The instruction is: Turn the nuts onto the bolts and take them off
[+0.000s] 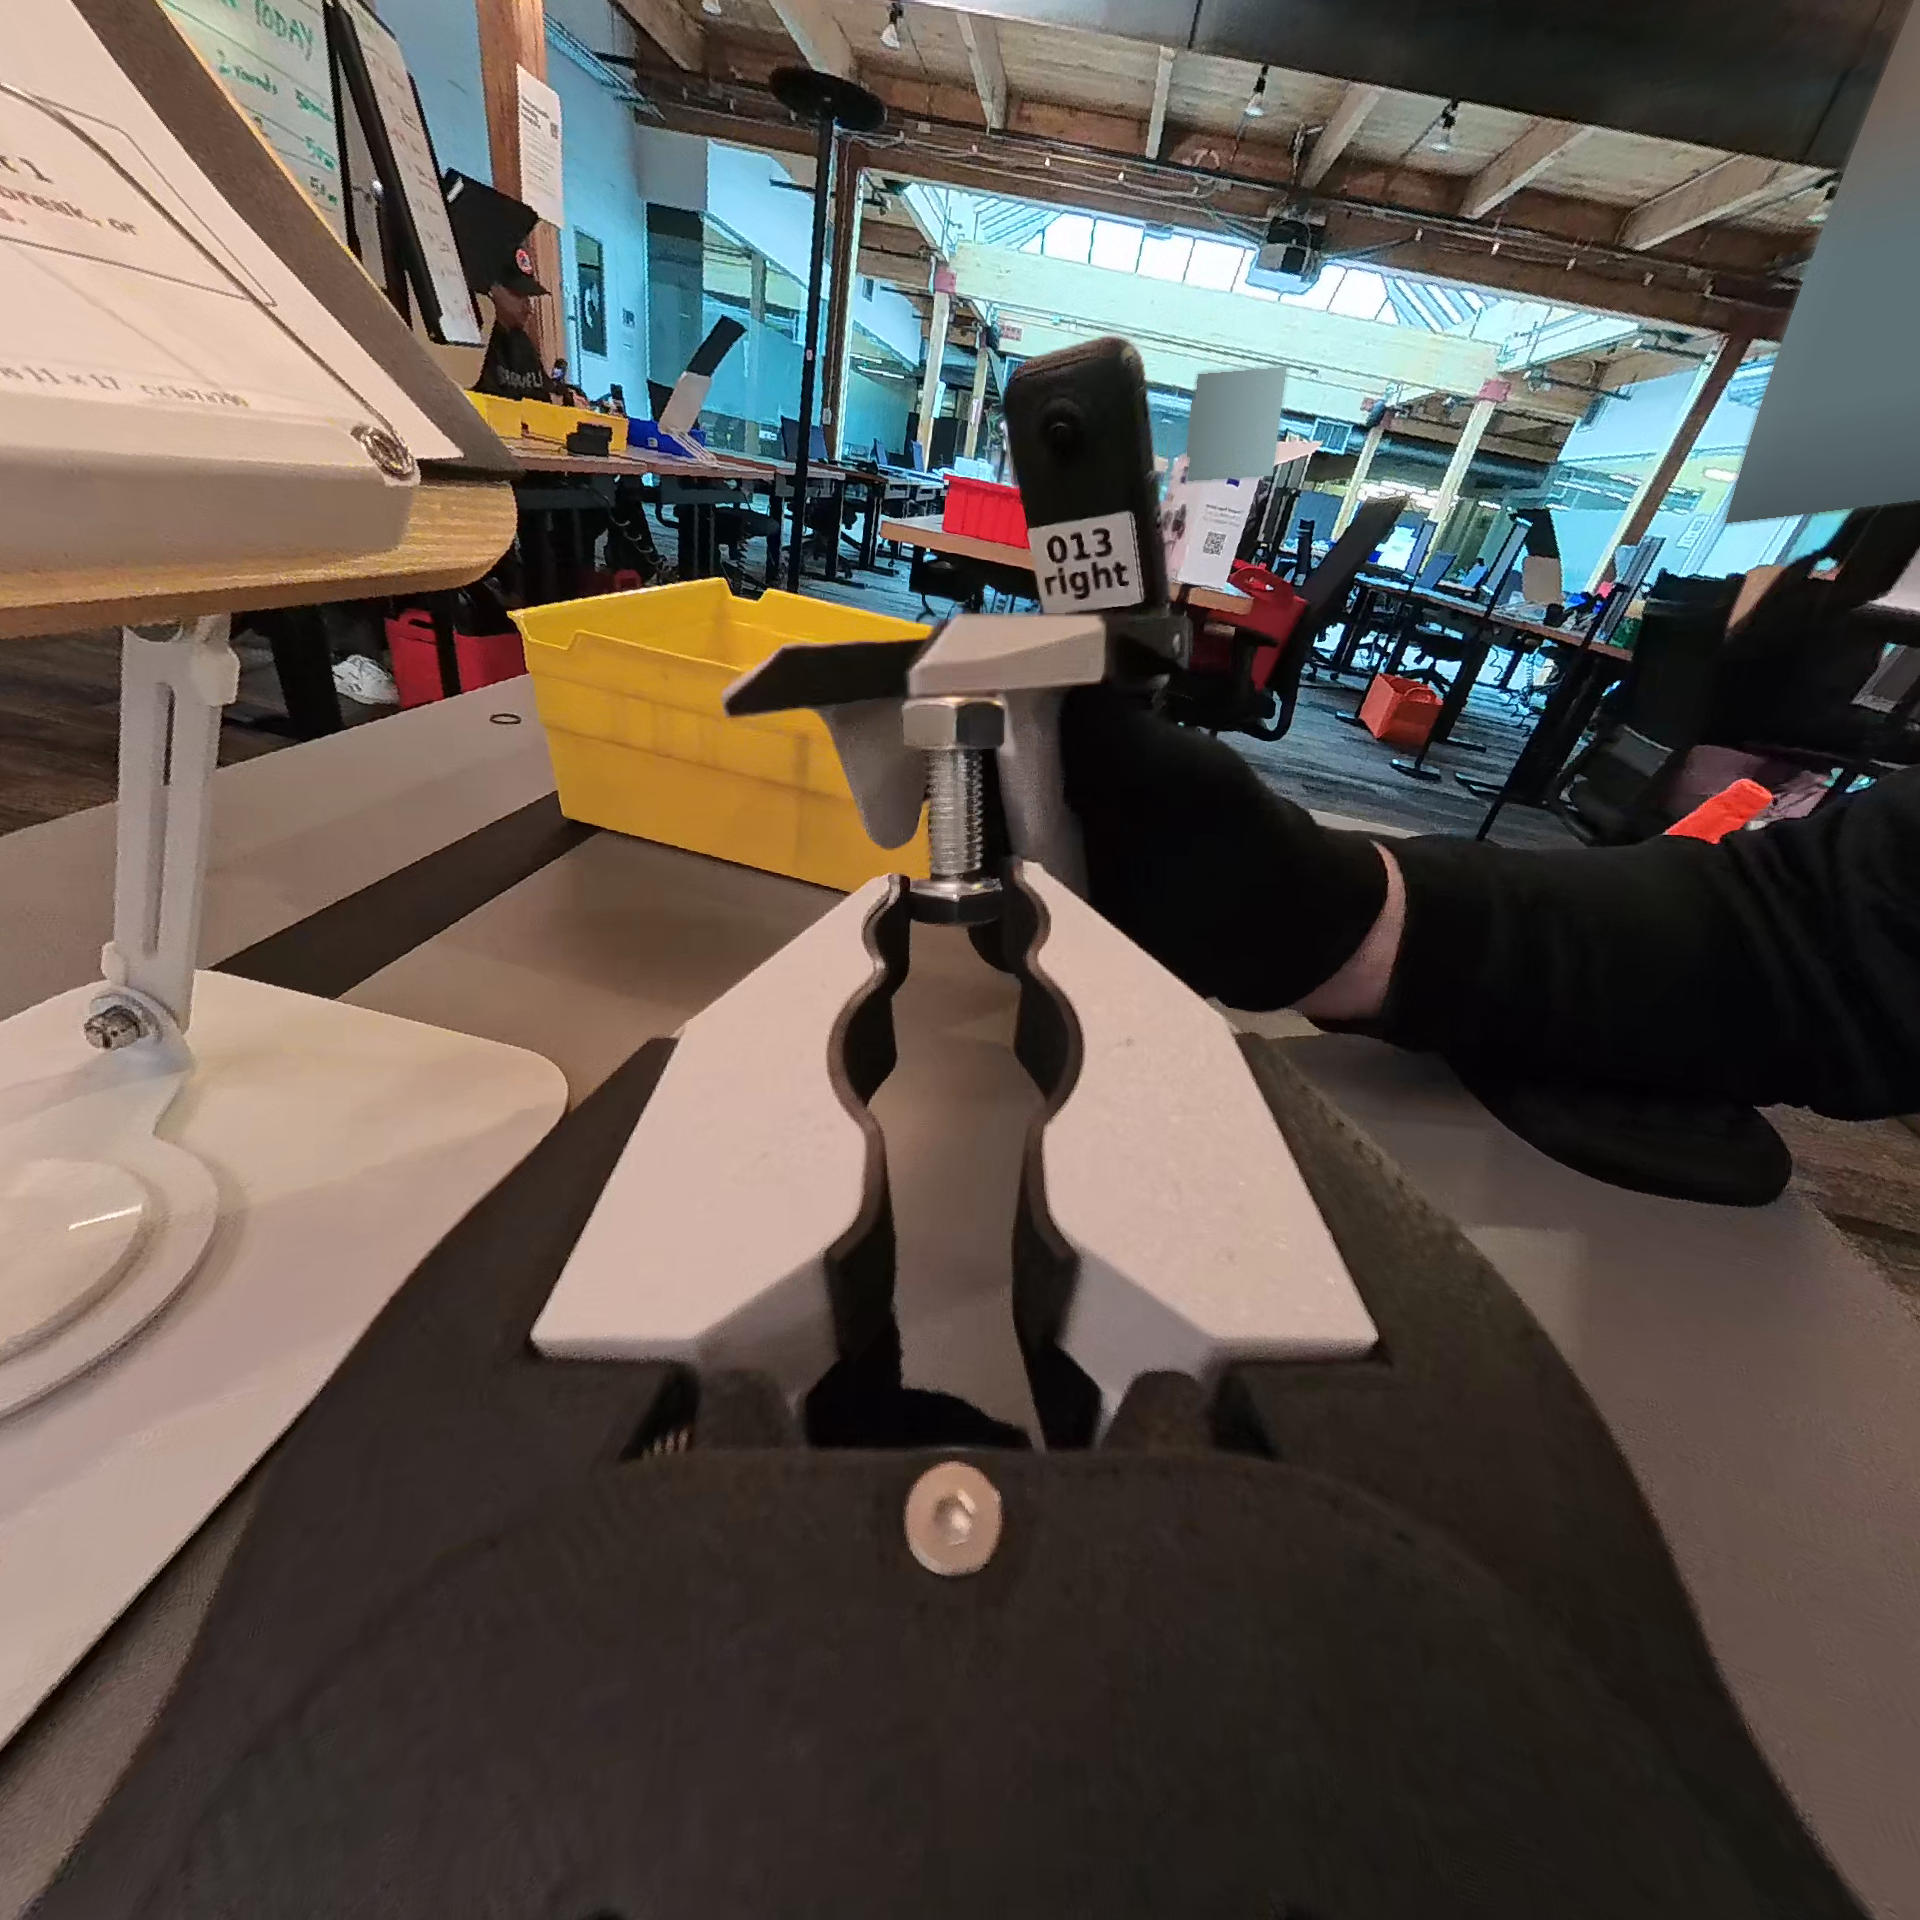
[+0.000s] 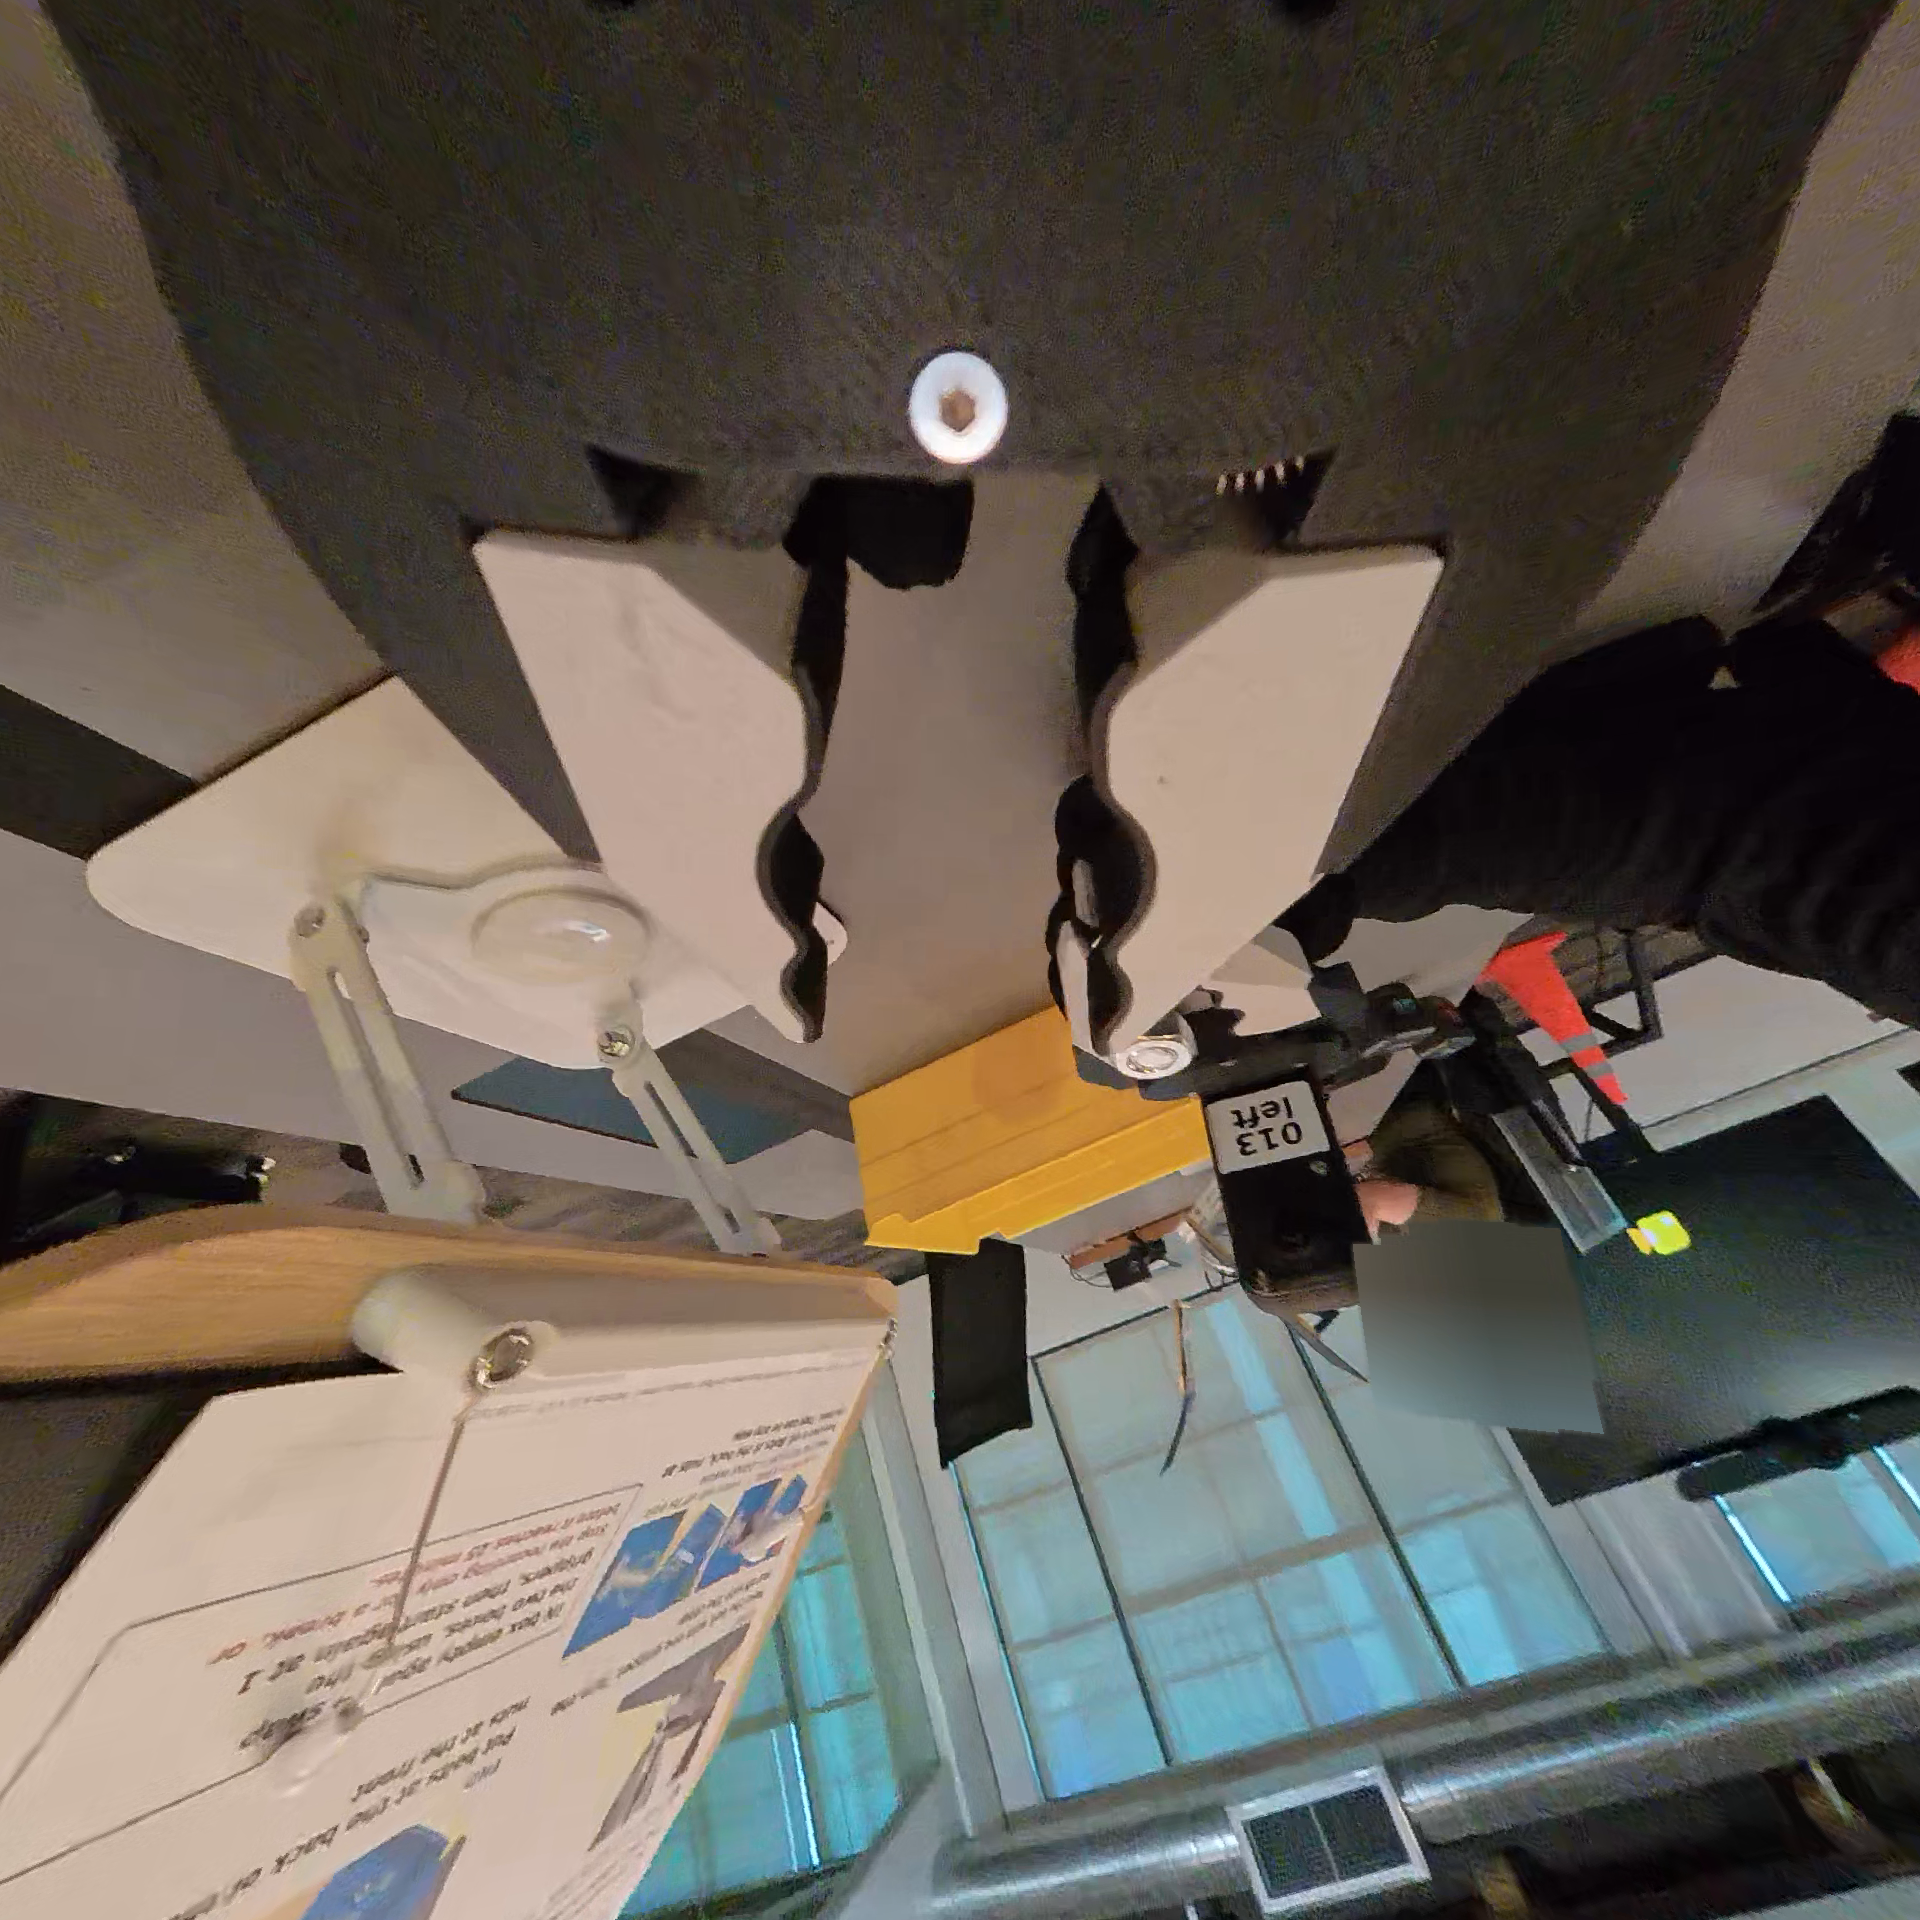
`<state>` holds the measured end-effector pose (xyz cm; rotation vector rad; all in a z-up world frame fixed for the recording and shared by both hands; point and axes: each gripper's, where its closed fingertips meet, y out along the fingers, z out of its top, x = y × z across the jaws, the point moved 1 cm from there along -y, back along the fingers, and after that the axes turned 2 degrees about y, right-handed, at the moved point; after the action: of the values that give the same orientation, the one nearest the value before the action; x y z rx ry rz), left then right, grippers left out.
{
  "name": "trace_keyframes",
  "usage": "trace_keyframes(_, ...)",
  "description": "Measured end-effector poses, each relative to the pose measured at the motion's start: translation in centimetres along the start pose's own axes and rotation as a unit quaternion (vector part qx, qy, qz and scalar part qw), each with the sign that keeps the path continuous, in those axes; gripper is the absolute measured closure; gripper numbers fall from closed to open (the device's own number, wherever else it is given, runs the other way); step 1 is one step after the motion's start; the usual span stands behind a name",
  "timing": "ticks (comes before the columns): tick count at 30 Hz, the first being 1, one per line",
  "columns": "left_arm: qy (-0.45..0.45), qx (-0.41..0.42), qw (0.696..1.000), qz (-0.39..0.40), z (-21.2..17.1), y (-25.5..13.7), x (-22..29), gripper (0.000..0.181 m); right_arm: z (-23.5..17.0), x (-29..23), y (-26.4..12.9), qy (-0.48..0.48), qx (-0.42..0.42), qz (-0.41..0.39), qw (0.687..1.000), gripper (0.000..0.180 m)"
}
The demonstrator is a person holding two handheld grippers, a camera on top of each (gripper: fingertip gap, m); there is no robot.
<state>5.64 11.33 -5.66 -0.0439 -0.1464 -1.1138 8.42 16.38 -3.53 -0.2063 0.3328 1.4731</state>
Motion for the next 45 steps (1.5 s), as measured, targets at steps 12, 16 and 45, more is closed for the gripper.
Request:
trace_keyframes(12,0.003,0.003,1.000,-0.008,0.2,0.0,0.4,0.165,-0.6,0.3,0.5,-0.002,-0.012,-0.024,1.000,0.142)
trace_keyframes(16,0.008,0.001,1.000,-0.006,0.2,0.1,0.5,0.165,0.3,0.6,-0.4,0.018,0.014,-0.005,1.000,0.134)
trace_keyframes(45,0.006,0.003,1.000,-0.006,0.3,-0.1,0.3,0.165,-0.1,-0.8,0.6,-0.024,-0.007,-0.015,1.000,0.141)
